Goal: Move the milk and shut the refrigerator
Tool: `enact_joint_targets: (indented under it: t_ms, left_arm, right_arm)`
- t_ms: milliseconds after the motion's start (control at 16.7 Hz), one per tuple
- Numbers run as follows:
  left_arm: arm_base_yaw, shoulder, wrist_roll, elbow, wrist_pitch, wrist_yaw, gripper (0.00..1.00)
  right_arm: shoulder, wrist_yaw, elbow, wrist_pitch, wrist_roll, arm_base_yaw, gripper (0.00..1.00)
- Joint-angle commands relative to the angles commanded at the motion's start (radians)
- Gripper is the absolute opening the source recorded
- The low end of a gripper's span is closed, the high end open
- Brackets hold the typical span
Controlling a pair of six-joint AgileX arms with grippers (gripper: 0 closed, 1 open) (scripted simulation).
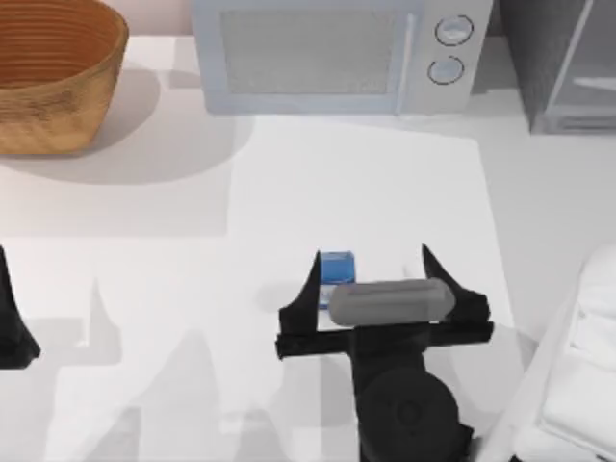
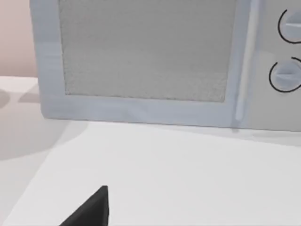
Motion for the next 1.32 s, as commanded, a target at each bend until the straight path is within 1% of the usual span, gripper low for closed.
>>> enact_joint_targets:
  t_ms: [180, 360, 720, 1080, 1320]
  left_arm:
    - [0.0, 0.0, 0.0, 0.0, 0.0, 0.0, 1.0]
    - [0.0, 0.0, 0.0, 0.0, 0.0, 0.0, 1.0]
    - [0.0, 0.0, 0.0, 0.0, 0.0, 0.0, 1.0]
    - [0.0, 0.0, 0.0, 0.0, 0.0, 0.0, 1.0]
    - [0.0, 0.0, 0.0, 0.0, 0.0, 0.0, 1.0]
  right_arm:
    - [0.181, 0.009, 0.087, 0.103, 0.001, 0.015, 1.0]
    - [0.267, 0.012, 0.133, 0.157, 0.001, 0.022, 1.0]
    - [0.271, 0.007, 0.136, 0.157, 0.002, 0.015, 1.0]
    - [0.29, -0.085, 0.222, 0.097, -0.002, -0.075, 1.0]
    - [0.291, -0.09, 0.226, 0.094, -0.002, -0.079, 1.0]
